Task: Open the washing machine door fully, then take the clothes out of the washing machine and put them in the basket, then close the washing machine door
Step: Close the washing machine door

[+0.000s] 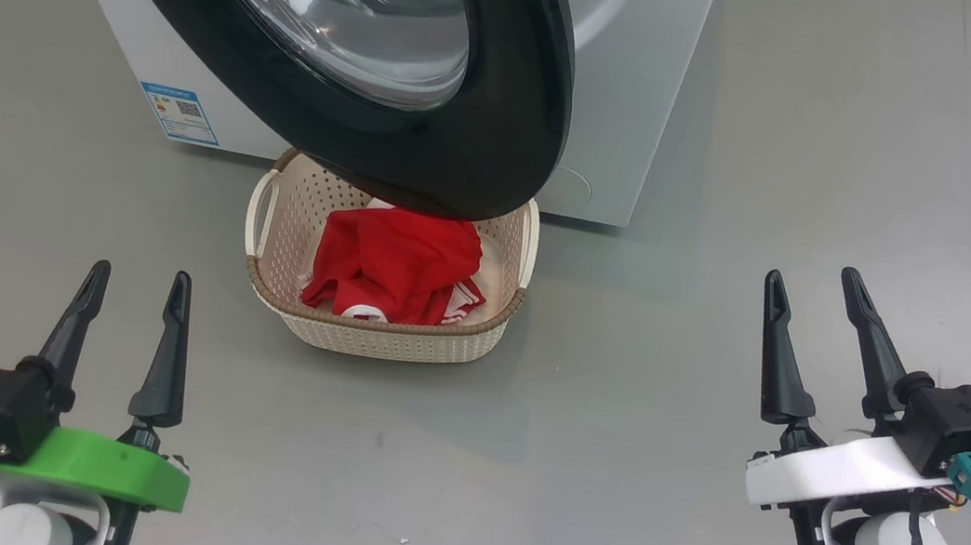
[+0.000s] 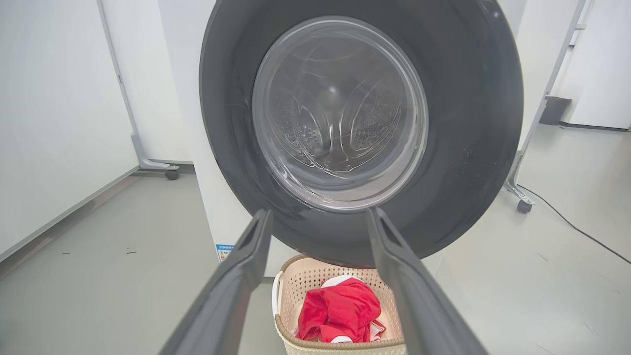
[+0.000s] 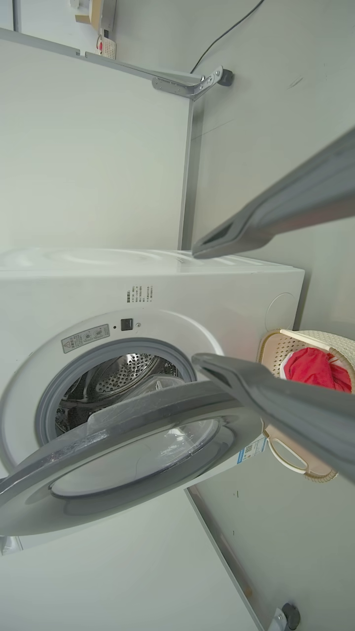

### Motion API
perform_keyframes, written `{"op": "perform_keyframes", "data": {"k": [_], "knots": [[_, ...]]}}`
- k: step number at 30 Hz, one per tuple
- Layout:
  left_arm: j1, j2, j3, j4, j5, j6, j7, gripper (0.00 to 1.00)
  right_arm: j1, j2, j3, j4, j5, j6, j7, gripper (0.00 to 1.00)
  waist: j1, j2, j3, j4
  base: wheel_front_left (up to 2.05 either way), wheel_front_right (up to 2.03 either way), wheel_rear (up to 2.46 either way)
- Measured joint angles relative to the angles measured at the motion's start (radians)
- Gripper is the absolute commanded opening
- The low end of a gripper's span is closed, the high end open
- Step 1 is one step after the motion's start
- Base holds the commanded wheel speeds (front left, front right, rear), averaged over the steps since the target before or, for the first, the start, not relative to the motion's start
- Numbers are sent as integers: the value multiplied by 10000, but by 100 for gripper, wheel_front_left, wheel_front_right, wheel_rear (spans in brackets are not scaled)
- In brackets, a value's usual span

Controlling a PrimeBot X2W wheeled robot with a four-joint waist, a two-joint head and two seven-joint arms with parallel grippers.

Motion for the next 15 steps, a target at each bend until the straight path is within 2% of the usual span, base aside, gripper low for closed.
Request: {"op": "perform_keyframes", "data": {"k": [15], "knots": [[33,-213,130,2,428,-182,0,100,-4,-15,58,-2,0,0,-2,100,0,0,44,42,0,0,0]]}}
